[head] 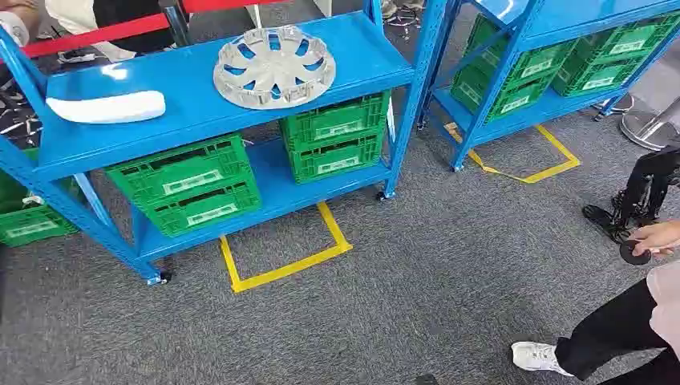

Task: Take the parts from the cabinet and place them on the table.

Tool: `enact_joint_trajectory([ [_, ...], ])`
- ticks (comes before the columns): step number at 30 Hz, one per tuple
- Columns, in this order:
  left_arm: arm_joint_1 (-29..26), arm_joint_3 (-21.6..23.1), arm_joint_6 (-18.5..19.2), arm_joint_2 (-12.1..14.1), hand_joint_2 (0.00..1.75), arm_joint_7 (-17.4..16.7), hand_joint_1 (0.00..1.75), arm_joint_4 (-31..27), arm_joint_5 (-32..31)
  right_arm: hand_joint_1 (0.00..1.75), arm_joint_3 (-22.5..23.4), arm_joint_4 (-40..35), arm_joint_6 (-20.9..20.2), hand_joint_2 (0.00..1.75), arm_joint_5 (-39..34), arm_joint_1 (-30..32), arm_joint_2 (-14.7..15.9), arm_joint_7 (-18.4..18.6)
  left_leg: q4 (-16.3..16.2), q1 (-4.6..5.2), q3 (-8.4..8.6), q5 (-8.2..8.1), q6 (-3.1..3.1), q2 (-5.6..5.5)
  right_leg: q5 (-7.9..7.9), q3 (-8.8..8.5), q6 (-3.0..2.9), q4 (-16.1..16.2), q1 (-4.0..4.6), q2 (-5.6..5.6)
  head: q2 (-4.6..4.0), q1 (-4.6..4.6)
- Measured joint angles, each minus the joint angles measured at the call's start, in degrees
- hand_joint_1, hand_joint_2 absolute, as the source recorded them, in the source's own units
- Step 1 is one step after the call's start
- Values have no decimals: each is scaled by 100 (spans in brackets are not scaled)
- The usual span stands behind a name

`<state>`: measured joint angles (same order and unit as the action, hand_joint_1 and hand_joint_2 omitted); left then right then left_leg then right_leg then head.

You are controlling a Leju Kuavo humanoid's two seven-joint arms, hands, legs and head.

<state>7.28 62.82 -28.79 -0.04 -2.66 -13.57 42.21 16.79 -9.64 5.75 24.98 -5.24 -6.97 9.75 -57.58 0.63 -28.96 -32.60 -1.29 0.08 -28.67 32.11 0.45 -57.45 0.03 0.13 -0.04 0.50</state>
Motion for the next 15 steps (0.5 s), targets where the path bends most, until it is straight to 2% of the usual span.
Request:
enact_joint_trajectory([
  [3,52,-109,-249,133,175,964,0,-9,478,0,-2,0,11,175,-42,0,0,-39,0,-1,3,1,1,-5,0,0,0,0,1,1,0,2],
  [6,238,-306,-531,398,175,1558,0,-99,662,0,0,0,20,175,-72,-2,2,-94,0,-3,6,3,3,-20,0,-5,0,-1,2,-1,0,4],
  [8,317,-527,-862,685,175,1844,0,-311,548,0,0,0,28,175,-118,0,7,-116,0,-6,10,5,7,-23,1,-7,-1,-2,2,0,0,7],
  [9,324,-764,-1038,941,175,1778,0,-573,139,0,0,0,31,175,-161,0,9,-127,0,-7,13,6,8,-23,1,-8,-1,-3,4,0,0,2],
  [11,185,-1240,-1106,1249,175,1439,0,-1134,-875,0,0,0,35,175,-223,0,11,-138,0,-6,21,7,10,-26,0,-9,-1,-4,3,2,0,-2],
  [12,62,-1616,-1123,1398,175,1239,0,-1644,-1311,0,0,0,35,175,-251,3,13,-138,0,-3,25,7,11,-31,-1,-9,-2,-4,3,1,0,-17],
  [15,-255,-2489,-1092,1738,175,951,0,-3183,-1693,0,0,0,39,175,-343,11,13,-138,0,-6,18,14,20,-80,-1,-16,-3,-4,4,-16,0,-26],
])
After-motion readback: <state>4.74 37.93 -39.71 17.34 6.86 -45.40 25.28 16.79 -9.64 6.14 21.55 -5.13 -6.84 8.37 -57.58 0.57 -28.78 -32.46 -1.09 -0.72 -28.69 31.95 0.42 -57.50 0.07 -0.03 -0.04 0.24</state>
